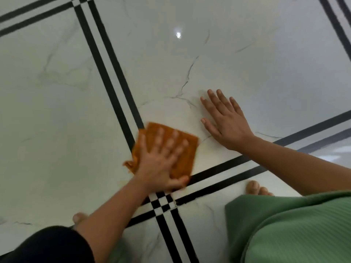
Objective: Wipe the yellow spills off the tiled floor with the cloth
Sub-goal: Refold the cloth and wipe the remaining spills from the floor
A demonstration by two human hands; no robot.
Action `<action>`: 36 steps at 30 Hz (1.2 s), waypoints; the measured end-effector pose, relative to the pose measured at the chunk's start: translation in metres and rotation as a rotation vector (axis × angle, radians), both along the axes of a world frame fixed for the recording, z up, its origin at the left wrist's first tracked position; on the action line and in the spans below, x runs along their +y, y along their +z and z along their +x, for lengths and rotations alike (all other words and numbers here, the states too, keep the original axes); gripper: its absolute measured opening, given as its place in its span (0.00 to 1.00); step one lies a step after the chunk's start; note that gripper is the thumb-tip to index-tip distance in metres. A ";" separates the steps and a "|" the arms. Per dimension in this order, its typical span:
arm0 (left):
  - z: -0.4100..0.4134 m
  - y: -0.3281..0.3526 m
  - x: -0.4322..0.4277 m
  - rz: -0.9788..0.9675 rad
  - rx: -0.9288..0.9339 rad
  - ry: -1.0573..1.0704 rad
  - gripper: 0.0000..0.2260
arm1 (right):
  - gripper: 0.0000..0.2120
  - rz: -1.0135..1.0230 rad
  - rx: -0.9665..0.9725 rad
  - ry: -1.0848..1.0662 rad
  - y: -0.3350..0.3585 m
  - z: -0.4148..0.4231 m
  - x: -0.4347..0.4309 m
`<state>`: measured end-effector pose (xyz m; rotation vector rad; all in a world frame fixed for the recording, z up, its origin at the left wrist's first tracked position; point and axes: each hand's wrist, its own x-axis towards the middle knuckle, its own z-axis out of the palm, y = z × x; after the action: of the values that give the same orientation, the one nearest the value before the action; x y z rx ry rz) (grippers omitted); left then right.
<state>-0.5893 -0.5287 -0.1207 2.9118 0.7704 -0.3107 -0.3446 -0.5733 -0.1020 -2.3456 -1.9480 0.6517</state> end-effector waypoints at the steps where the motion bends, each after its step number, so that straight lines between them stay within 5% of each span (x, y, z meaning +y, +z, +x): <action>1: -0.009 -0.002 0.017 0.045 0.004 0.164 0.43 | 0.31 -0.006 0.008 0.015 -0.001 -0.004 -0.001; 4: -0.030 0.001 0.029 0.052 0.025 0.726 0.44 | 0.31 -0.013 -0.005 0.065 -0.001 -0.009 -0.002; 11: -0.015 0.001 -0.015 -0.007 0.020 0.106 0.43 | 0.32 -0.010 -0.042 0.100 0.000 -0.019 0.011; 16: -0.051 0.003 -0.001 0.033 0.008 0.774 0.43 | 0.31 0.000 -0.016 0.255 0.002 -0.048 0.021; 21: -0.083 0.000 -0.040 -0.003 0.057 0.458 0.41 | 0.31 0.020 0.000 0.450 -0.001 -0.076 0.033; 26: -0.099 0.007 -0.024 0.003 0.092 0.937 0.44 | 0.29 0.084 0.065 0.445 0.003 -0.085 0.034; 31: -0.056 0.012 -0.038 -0.091 0.068 0.904 0.45 | 0.26 0.080 0.143 0.382 0.014 -0.110 0.045; 36: -0.071 0.031 -0.021 -0.176 -0.294 1.029 0.34 | 0.28 -0.095 0.224 0.270 0.019 -0.137 0.059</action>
<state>-0.6607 -0.5498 -0.0893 1.9628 1.8613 0.1470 -0.4818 -0.5146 -0.0828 -1.9675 -2.1880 0.9950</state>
